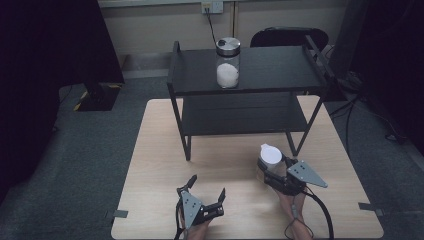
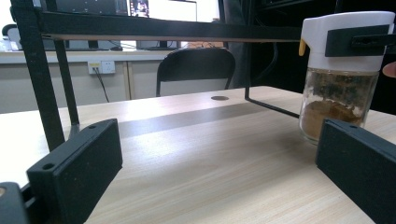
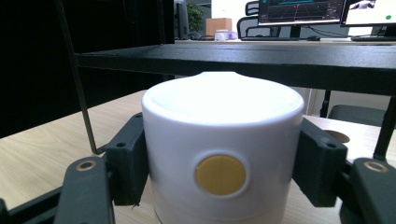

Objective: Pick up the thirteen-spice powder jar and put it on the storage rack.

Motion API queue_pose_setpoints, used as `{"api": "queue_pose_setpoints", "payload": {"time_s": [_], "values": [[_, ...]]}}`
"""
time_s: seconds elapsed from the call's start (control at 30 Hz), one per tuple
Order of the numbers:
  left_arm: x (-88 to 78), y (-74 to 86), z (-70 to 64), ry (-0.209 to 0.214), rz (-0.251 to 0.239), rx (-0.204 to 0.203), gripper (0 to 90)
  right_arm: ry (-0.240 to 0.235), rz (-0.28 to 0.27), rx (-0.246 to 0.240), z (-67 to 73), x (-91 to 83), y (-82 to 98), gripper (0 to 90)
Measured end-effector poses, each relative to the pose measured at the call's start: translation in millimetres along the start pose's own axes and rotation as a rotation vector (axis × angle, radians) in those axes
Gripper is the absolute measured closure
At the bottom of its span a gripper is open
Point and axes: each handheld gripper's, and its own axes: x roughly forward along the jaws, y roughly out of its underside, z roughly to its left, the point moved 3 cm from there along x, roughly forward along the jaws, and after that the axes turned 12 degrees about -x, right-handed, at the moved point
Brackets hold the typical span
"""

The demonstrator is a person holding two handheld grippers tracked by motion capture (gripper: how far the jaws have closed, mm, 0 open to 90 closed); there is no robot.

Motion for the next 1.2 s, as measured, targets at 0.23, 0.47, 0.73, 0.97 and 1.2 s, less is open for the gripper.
{"api": "queue_pose_setpoints", "payload": {"time_s": [0.23, 0.47, 0.73, 0.97, 1.2], "values": [[0.0, 0.0, 0.0, 0.0, 0.0, 0.0, 0.2, -0.008, -0.007, -0.012, -2.9, -2.0, -8.4, 30.3], [0.0, 0.0, 0.0, 0.0, 0.0, 0.0, 0.2, -0.033, -0.023, -0.033, -5.1, -4.0, -22.5, 30.3], [0.0, 0.0, 0.0, 0.0, 0.0, 0.0, 0.2, -0.064, -0.021, -0.047, -7.6, -9.1, -39.1, 30.3], [0.0, 0.0, 0.0, 0.0, 0.0, 0.0, 0.2, -0.081, -0.041, -0.05, -12.0, -12.3, -53.3, 30.3], [0.0, -0.1, 0.0, 0.0, 0.001, 0.0, 0.2, -0.104, -0.05, -0.06, -17.7, -12.8, -68.8, 30.4]]}}
